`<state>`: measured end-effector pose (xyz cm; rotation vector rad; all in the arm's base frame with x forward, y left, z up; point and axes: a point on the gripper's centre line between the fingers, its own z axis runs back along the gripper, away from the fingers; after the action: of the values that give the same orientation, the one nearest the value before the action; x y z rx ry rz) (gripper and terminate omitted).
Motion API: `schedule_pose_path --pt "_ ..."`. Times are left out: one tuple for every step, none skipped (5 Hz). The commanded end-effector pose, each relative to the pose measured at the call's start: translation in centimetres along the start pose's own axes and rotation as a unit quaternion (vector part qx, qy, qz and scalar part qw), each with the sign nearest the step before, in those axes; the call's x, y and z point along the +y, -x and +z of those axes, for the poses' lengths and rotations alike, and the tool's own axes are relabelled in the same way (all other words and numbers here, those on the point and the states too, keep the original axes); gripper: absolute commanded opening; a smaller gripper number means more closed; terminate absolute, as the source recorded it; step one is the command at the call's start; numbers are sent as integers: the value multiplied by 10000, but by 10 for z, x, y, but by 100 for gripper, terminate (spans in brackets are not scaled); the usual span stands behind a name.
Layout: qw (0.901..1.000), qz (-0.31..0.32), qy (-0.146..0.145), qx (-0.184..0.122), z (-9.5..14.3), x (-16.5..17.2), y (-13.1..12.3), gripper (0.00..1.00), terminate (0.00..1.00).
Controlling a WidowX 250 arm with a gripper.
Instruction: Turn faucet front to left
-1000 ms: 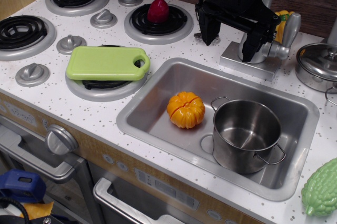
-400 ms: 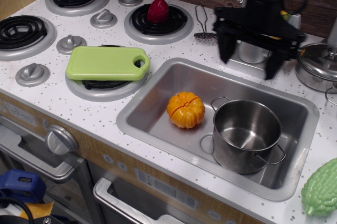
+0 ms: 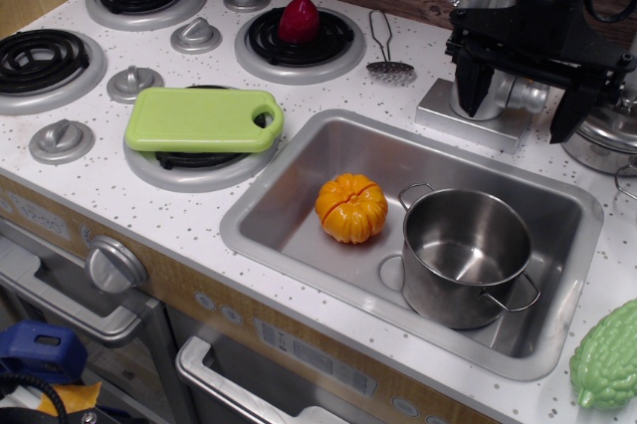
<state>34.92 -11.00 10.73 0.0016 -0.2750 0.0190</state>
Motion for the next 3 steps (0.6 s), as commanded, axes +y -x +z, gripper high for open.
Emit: schedule_pose_path --pt "9969 -467 139 -613 21 -4 -29 100 0" --pt "9941 -745 44 -784 26 1 -37 100 0" --pt "9922 -921 100 -836 26 15 -42 100 0"
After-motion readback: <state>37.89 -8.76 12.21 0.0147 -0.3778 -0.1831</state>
